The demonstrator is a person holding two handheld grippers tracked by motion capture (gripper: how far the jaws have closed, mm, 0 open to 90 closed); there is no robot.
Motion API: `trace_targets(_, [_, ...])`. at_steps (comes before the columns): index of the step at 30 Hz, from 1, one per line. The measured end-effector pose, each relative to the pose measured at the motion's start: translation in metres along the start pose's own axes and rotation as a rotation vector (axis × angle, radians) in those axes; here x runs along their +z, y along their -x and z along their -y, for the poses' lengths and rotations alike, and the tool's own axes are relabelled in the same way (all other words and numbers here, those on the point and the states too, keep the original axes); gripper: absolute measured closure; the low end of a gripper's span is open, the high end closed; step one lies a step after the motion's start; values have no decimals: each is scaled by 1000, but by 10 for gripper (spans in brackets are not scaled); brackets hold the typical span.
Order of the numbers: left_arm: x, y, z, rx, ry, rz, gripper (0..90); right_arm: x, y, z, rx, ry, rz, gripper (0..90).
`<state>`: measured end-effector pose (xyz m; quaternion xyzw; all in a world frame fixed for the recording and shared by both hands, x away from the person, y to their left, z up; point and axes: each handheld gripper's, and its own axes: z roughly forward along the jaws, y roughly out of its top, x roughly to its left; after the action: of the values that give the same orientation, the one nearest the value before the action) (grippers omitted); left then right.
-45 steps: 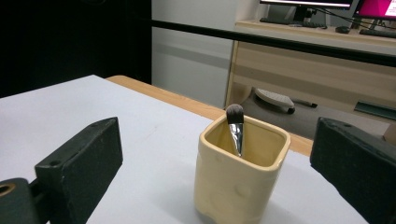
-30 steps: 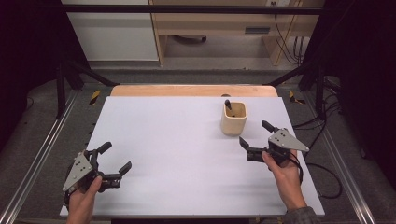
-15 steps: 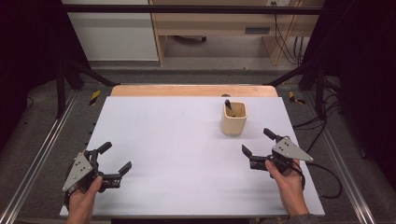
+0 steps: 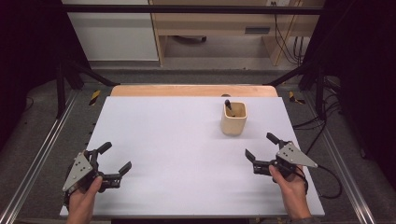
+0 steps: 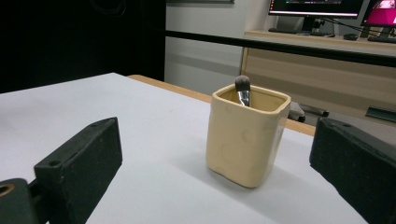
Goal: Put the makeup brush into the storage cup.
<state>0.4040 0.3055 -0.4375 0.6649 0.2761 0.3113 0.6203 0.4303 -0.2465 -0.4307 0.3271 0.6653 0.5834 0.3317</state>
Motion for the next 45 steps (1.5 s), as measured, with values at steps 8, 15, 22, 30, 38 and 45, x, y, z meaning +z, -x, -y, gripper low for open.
trace_targets(8, [0,0,0,1,1,-1,1,-7,-2,6,7,0,5,24])
trace_targets(15, [-1,0,0,-2,2,0,0,-13,-2,10,11,-2,-1,23])
trace_targets(22, [-2,-1,0,-1,2,3,0,-20,-2,13,17,-2,8,21])
trace_targets(30, [-2,-1,0,-2,2,2,0,-27,-2,19,5,5,10,14])
trace_targets(38, [-3,-2,0,2,8,-8,0,-28,0,26,12,10,19,10])
trace_targets(45, [-3,-2,-1,-3,12,-10,0,-29,1,30,30,9,17,12])
